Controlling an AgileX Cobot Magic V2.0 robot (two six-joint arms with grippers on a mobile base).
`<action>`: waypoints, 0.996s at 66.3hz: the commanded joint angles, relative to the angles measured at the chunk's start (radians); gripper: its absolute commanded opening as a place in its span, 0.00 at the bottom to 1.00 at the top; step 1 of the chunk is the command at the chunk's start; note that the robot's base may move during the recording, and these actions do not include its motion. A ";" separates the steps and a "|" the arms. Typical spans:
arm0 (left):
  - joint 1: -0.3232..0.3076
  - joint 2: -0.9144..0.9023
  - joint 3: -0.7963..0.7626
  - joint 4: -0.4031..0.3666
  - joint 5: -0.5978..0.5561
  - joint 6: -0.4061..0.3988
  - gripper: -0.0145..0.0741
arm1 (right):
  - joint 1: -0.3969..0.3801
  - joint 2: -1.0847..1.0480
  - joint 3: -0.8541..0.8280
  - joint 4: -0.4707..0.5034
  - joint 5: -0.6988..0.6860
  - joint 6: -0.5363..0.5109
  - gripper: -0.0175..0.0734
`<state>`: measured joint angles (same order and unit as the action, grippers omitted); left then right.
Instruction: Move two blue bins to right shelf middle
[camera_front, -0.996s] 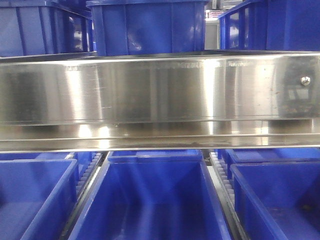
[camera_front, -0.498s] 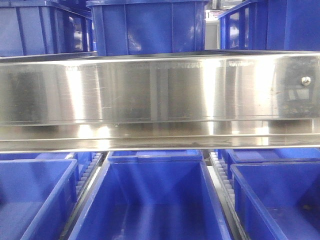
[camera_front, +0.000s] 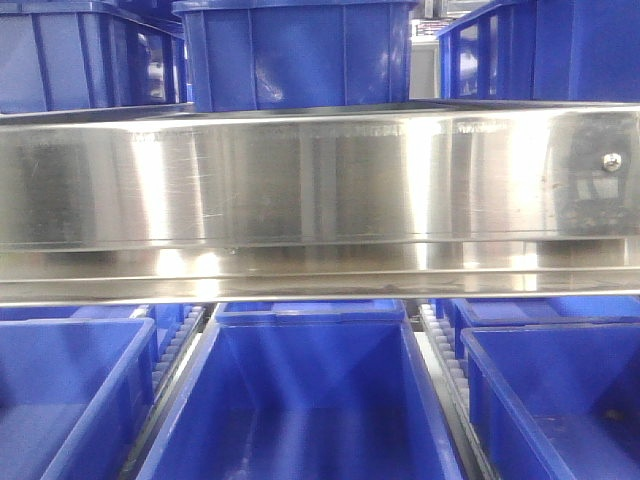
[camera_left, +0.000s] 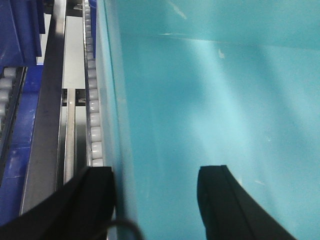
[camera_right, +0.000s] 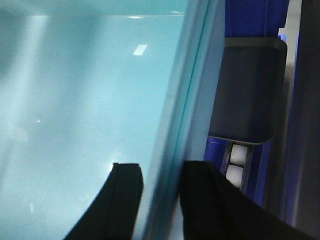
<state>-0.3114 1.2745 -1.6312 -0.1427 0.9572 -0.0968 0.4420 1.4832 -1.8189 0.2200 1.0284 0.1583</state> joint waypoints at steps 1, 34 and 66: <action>-0.004 -0.008 -0.017 -0.055 -0.059 0.043 0.04 | -0.004 -0.017 -0.016 0.011 -0.097 -0.017 0.02; -0.004 0.002 -0.017 -0.055 -0.066 0.043 0.04 | -0.004 -0.017 -0.016 0.011 -0.119 -0.017 0.02; -0.004 0.002 -0.017 -0.055 -0.066 0.043 0.04 | -0.004 -0.017 -0.016 0.011 -0.121 -0.017 0.02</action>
<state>-0.3114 1.2916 -1.6312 -0.1490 0.9449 -0.0936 0.4420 1.4832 -1.8189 0.2081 1.0018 0.1583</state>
